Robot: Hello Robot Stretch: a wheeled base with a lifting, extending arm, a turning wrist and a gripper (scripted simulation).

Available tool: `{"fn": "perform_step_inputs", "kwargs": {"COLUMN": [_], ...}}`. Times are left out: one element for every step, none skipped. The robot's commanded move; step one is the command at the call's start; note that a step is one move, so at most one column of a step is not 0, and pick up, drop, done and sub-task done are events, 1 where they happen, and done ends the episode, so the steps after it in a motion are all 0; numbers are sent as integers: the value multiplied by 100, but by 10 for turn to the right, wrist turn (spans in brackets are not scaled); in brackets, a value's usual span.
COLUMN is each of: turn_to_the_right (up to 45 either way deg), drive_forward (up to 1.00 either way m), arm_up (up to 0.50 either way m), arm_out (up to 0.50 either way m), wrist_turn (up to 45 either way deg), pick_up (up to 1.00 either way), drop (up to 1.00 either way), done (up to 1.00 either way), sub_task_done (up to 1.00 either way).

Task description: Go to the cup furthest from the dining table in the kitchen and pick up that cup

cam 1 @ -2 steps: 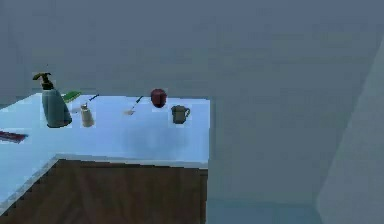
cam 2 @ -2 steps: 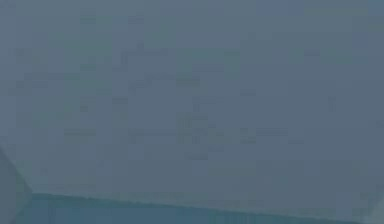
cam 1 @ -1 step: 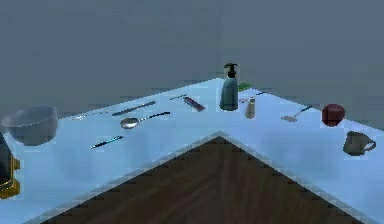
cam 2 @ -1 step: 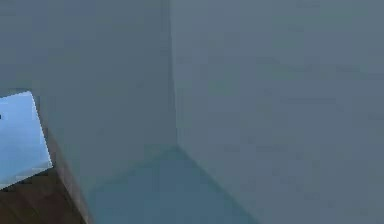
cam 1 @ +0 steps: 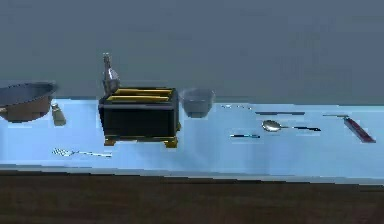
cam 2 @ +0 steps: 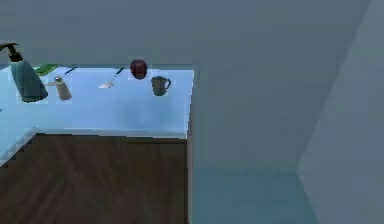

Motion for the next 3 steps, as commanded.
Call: {"fn": "perform_step_inputs", "kwargs": {"turn_to_the_right": [450, 450, 180], "drive_forward": [0, 0, 0], "arm_up": [0, 0, 0], "arm_out": [0, 0, 0], "wrist_turn": [0, 0, 0], "pick_up": [0, 0, 0], "drop": [0, 0, 0], "done": [0, 0, 0], "sub_task_done": [0, 0, 0]}}
